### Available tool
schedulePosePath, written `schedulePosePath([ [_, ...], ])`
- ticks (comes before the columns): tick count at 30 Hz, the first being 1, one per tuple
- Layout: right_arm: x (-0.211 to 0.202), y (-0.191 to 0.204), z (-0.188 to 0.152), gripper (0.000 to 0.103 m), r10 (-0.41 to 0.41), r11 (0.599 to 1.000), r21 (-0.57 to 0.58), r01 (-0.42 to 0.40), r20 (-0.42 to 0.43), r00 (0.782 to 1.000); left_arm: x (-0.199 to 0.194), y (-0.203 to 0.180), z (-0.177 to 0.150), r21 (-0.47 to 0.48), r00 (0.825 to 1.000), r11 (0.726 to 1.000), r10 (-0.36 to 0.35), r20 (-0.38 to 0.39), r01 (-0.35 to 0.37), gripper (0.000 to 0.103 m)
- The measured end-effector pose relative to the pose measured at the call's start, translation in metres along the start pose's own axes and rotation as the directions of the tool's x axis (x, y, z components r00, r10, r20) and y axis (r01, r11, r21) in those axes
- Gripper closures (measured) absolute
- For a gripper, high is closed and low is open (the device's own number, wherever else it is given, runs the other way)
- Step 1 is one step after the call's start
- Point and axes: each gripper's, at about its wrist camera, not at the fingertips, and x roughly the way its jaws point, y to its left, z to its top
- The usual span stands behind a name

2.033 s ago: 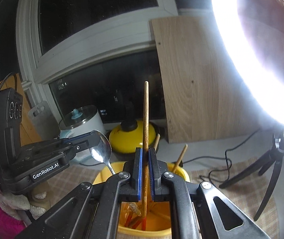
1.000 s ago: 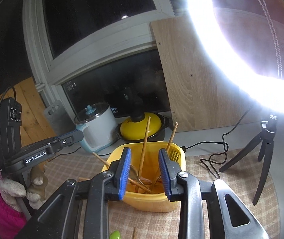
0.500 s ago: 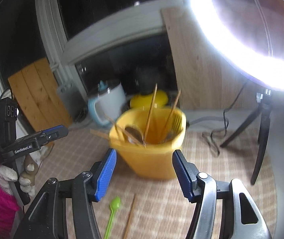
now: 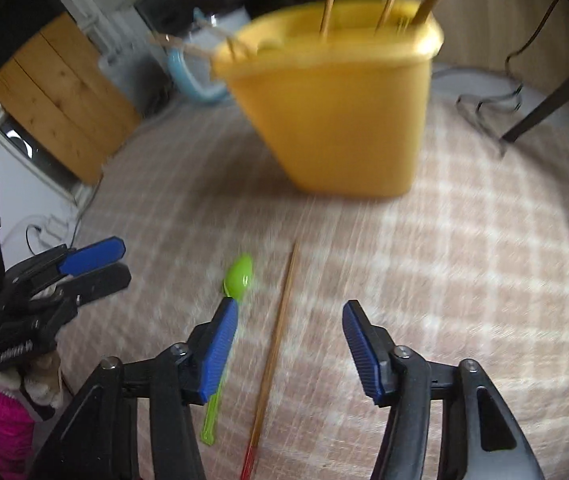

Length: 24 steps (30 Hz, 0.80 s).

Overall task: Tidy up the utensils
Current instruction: 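Move both open tools down to the green spoon and the chopstick on the cloth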

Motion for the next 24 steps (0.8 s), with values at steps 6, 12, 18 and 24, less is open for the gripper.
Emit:
schedulePosePath([
  [6,0.034,-0.003,-0.007,0.067,0.010,0.999,0.036,-0.006,-0.105,0.994,0.012,-0.010,-0.019,0.010,0.998,1.000,-0.016,-0.059,0.016,0.063],
  [12,0.047,0.005,-0.008,0.075,-0.005,1.000,0.012,0.007,-0.137,0.991,0.021,-0.010,-0.026,0.007,0.996,1.000,-0.021,-0.092,0.022,0.063],
  [18,0.052,0.016,-0.004,0.083,-0.064,0.997,-0.050,0.057,-0.150,0.987,0.027,-0.015,-0.033,0.014,0.993,1.000,-0.018,-0.117,0.019,0.063],
  [24,0.054,0.016,-0.001,0.094,-0.078,0.996,-0.064,0.068,-0.169,0.982,0.038,-0.025,-0.032,0.025,0.989,1.000,0.002,-0.147,0.002,0.064],
])
